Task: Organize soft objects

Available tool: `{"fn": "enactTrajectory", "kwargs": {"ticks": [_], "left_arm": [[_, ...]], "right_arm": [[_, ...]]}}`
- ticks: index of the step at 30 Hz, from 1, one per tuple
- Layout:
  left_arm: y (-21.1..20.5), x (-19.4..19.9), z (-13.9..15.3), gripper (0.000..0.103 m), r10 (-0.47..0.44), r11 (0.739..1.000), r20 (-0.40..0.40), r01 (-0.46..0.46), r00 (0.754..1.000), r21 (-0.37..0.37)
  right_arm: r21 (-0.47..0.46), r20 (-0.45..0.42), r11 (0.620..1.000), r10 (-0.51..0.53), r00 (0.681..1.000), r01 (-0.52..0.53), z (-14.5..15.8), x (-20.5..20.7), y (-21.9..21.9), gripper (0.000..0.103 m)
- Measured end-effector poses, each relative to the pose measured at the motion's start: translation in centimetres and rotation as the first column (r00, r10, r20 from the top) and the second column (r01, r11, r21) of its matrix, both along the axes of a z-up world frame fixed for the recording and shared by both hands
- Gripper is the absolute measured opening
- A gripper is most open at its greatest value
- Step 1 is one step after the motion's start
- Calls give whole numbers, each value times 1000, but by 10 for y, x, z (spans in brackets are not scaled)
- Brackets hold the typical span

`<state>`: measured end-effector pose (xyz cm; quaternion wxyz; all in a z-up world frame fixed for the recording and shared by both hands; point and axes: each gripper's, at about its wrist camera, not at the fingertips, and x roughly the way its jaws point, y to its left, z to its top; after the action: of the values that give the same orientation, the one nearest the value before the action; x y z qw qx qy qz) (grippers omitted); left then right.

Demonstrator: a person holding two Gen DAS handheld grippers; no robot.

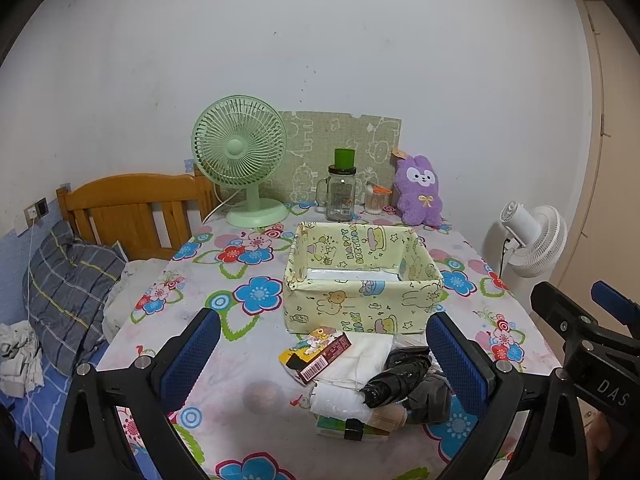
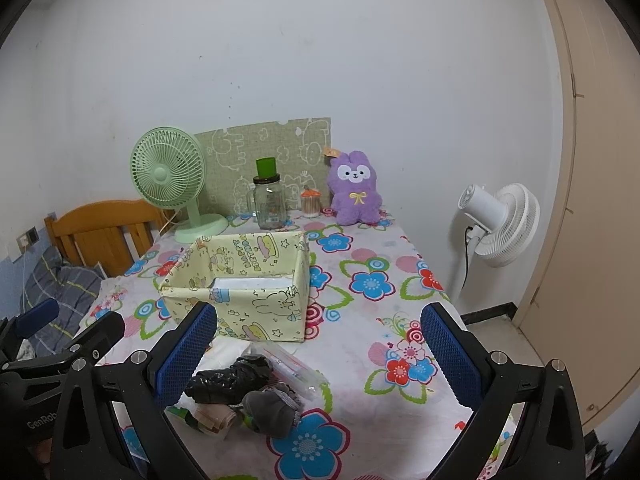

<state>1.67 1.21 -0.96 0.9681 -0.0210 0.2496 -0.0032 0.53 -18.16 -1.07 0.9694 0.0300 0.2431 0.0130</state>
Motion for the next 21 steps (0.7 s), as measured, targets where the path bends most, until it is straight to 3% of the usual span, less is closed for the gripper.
{"fn": "enactTrajectory", "kwargs": {"ticks": [21], "left_arm": [[-1,1,-1,103,4,1000,-2,-4,1000,0]], "right_arm": [[12,-3,1000,6,1000,-6,-1,0,1,103]]}}
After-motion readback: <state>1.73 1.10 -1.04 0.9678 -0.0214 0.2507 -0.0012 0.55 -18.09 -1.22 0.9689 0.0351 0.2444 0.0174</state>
